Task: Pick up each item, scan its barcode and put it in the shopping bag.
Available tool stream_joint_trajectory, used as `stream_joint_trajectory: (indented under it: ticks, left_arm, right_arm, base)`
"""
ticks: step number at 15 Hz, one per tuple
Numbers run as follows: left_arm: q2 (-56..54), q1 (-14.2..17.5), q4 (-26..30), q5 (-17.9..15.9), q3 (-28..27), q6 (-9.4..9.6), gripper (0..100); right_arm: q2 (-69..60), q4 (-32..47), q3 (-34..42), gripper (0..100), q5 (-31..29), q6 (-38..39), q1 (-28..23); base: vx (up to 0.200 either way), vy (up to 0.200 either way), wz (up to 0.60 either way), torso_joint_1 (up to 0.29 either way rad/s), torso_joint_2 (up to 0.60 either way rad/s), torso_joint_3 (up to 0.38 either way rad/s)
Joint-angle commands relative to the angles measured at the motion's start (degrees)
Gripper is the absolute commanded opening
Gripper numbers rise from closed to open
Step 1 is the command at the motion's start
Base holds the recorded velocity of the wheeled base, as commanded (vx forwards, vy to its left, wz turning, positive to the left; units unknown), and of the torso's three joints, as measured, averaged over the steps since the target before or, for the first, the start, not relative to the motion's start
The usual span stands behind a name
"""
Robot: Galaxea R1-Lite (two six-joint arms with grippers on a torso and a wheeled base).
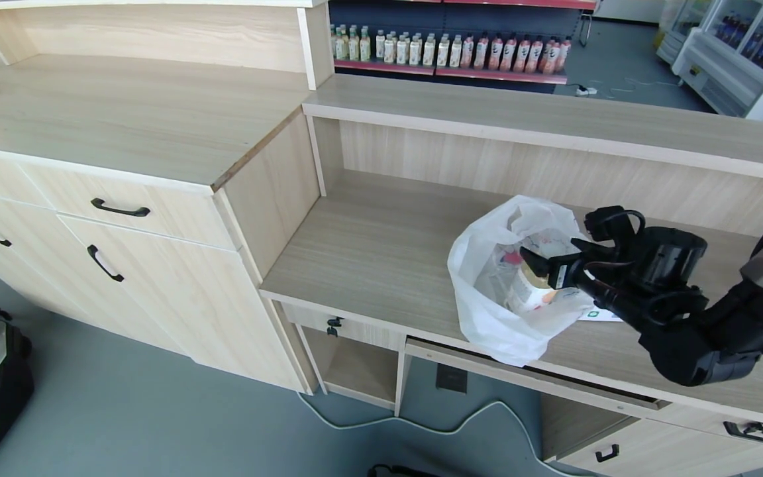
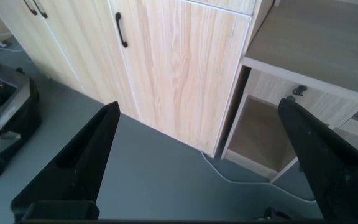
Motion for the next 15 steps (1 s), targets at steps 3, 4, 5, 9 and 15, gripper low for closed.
stream_joint_trajectory:
  ticks: [3, 4, 5, 9, 15]
  left_arm:
    - [0.0, 0.0, 0.0, 0.0, 0.0, -0.02, 100]
    - [0.0, -0.1, 0.0, 0.0, 0.0, -0.02, 100]
    - [0.0, 0.0, 0.0, 0.0, 0.0, -0.02, 100]
    - [0.0, 0.0, 0.0, 0.0, 0.0, -0.02, 100]
    - [0.0, 0.0, 0.0, 0.0, 0.0, -0.02, 100]
  right_arm:
    - [-25.2, 12.8, 10.2, 100, 0.2, -1.2, -9.8]
    - [-29.9, 14.8, 12.7, 100, 0.2, -2.5, -13.3]
    - [-34.9, 18.2, 15.2, 100, 0.3, -3.3, -16.7]
    - [-44.7, 32.5, 17.2, 100, -1.8, -6.9, -30.2]
    - [-41.2, 36.9, 16.7, 100, -10.9, -6.8, -42.1]
  base:
    - [0.000, 0.000, 0.00, 0.000, 0.00, 0.000]
    - [0.000, 0.000, 0.00, 0.000, 0.00, 0.000]
    - [0.000, 0.000, 0.00, 0.000, 0.00, 0.000]
    - [0.000, 0.000, -0.30, 0.004, 0.00, 0.002]
    - [0.000, 0.000, -0.60, 0.000, 0.00, 0.004]
